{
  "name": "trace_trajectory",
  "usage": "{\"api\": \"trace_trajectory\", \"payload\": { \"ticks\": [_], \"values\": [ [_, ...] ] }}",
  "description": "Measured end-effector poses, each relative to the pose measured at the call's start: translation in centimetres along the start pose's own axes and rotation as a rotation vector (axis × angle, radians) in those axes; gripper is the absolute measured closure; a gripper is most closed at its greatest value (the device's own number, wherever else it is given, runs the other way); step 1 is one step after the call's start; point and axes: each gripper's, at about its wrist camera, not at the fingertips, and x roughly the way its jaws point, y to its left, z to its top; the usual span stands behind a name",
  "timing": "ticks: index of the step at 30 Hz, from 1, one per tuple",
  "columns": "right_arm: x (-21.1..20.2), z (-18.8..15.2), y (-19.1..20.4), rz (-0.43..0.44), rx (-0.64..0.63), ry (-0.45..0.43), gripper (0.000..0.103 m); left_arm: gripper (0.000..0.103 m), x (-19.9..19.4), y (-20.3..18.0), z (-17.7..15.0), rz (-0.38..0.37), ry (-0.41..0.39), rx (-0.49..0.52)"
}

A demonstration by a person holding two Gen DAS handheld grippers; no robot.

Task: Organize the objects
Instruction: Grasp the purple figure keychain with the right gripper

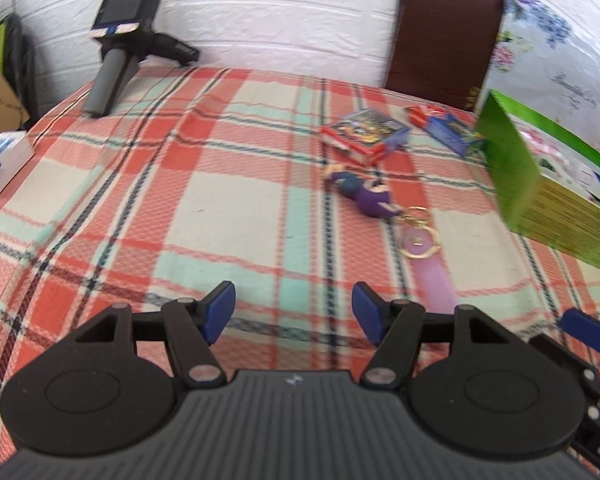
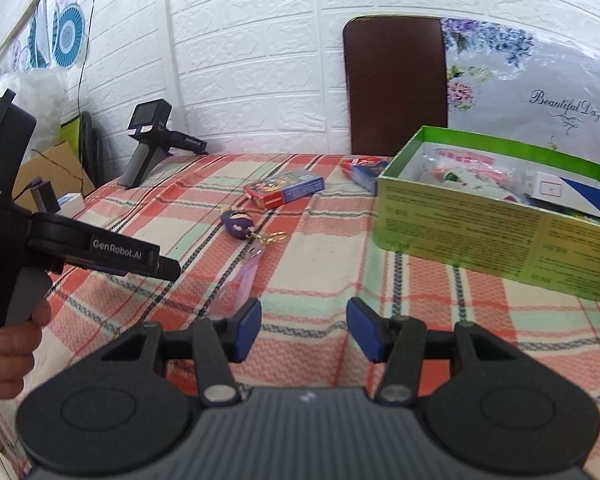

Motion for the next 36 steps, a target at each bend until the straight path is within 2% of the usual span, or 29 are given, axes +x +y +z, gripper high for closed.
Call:
{"api": "trace_trajectory", "payload": {
  "ticks": [3,15,21,23,36],
  "values": [
    [0.6,-0.1,0.2,0.005,-0.009,0.017,0.054,0.037,0.5,0.8,0.0,0.017,-0.004,-0.011],
    [3.2,-0.3,1.1,0.013,-0.052,0.071,0.051,0.029,1.7,1.6,0.1,0.100,-0.079,0.054],
    [3.9,-0.3,1.7,0.009,-0.096,0.062,0.048,0.013,2.5,1.9,-0.4,0.123,-0.148,0.079],
    [4.1,-0.3,1.9,0.009,-0.111,0.055,0.046,0.009,2.8,2.1,-0.7,0.118,-0.177,0.074],
    [5.2,0.1,3.0,0.028,-0.165,0.042,0.040,0.007,3.0,2.5,-0.7,0.092,-0.198,0.058]
  ]
}}
